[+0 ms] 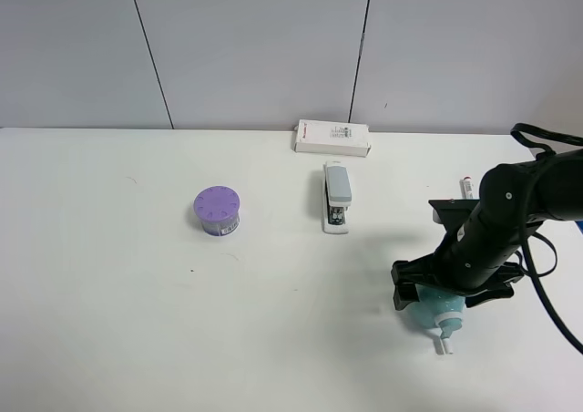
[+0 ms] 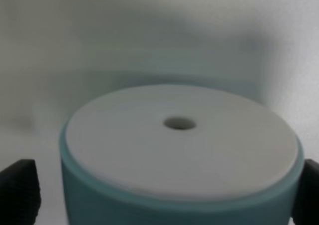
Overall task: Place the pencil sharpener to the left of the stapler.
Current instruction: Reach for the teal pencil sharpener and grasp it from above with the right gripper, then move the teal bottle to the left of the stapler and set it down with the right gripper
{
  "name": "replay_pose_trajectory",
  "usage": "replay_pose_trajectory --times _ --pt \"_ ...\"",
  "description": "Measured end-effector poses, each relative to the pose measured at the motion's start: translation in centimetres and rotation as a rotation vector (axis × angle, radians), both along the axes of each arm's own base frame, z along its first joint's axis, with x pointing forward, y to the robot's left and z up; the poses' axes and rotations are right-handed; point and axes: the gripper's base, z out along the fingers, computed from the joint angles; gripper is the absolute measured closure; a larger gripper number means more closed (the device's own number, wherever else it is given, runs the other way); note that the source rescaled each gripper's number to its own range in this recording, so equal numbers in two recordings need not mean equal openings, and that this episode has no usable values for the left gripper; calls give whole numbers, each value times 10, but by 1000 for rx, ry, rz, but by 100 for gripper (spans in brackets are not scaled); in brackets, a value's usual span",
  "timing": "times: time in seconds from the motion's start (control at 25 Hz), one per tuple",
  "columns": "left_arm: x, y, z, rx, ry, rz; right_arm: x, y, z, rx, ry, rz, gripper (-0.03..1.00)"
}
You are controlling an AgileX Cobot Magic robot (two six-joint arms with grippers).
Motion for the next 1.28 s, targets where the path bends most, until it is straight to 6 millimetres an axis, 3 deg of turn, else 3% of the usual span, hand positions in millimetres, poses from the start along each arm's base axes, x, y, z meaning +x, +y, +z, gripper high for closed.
replay_pose_trajectory --times 0.64,0.76,0.88,0.92,0.96,1.28 --pt "0 0 0 0 0 0 1 1 -12 -5 37 -12 1" --pt "0 0 0 0 0 0 0 1 -12 -7 47 -11 21" --pt "0 0 0 0 0 0 0 1 -12 -9 53 -9 65" --pt "0 0 0 0 0 0 0 0 -12 -11 53 0 89" --pt "0 0 0 0 0 0 -1 0 -12 -11 55 3 97" --pt "0 0 0 0 0 0 -3 0 -11 -18 80 33 96"
